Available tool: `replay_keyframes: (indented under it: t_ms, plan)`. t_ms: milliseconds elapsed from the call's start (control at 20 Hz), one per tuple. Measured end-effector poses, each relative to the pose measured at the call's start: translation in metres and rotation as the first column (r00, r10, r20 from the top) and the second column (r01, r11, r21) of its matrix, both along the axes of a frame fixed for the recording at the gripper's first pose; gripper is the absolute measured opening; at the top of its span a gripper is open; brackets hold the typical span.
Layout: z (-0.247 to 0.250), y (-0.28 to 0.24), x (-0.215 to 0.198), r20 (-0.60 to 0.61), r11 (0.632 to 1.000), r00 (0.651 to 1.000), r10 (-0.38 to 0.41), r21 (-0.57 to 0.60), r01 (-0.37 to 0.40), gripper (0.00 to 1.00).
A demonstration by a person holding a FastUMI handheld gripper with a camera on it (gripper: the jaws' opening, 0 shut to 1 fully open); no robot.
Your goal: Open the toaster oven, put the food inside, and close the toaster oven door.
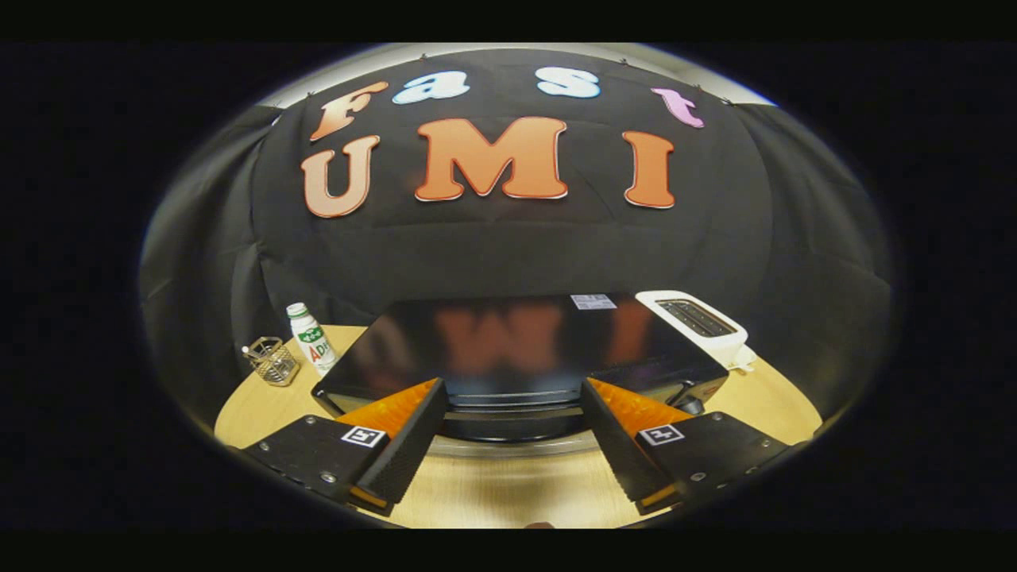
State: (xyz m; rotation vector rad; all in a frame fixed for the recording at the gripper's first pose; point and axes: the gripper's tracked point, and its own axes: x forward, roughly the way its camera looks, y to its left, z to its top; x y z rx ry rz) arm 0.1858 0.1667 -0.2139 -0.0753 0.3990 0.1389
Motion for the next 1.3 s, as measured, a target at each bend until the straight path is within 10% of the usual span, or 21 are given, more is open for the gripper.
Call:
replay_keyframes:
  t_ms: [1300]
  plan:
    - [-0.066,-0.029,-0.133,0.085,1.0,0.996,0.014,0.026,-0.016,1.0]
